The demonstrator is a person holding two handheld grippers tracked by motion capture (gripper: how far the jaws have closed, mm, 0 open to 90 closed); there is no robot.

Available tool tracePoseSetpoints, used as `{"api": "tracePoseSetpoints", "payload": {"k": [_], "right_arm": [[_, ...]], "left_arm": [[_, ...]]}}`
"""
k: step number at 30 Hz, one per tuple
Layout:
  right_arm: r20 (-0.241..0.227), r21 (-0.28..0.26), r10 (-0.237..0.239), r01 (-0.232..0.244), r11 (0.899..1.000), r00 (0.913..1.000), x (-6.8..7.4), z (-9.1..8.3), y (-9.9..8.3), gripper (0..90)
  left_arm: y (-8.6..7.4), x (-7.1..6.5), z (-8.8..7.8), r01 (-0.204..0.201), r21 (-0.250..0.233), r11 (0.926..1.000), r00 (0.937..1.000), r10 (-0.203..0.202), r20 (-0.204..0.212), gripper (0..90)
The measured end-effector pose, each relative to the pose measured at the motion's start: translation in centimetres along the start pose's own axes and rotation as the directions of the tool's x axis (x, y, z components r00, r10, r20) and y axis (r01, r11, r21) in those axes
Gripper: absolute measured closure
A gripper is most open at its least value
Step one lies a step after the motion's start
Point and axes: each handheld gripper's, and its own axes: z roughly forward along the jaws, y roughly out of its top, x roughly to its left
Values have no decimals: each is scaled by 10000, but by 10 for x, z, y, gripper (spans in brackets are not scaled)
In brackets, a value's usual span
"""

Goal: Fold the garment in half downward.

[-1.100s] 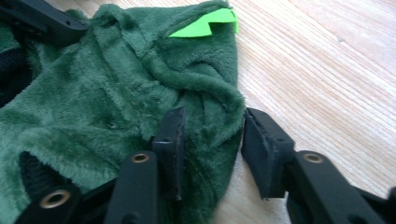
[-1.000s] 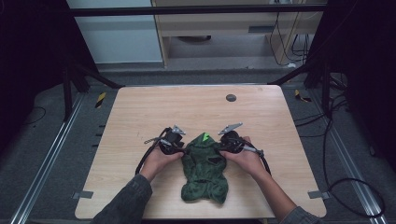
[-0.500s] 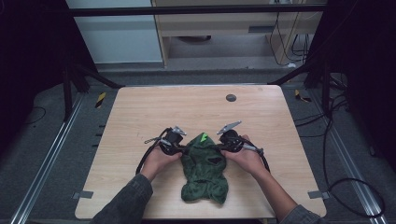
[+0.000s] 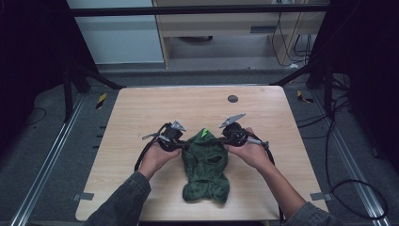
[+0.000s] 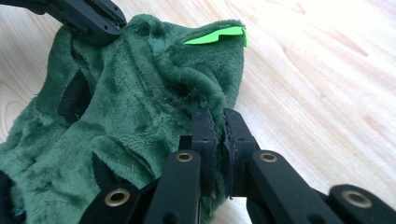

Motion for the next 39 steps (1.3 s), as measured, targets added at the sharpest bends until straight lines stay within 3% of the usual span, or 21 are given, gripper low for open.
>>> {"api": "tracePoseSetpoints", "payload": {"k": [23,39], "right_arm": [[201,-453,-247,256,9986,9995,-9,-23,27,849],[354,-633,-385,407,9972,9986,-12,-30,42,849]], "left_arm": [[26,8,-26,-194,-468,9987,9991,176,-380,823],[38,15,-37,-242,-611,9978,9978,204,-626,822]]}}
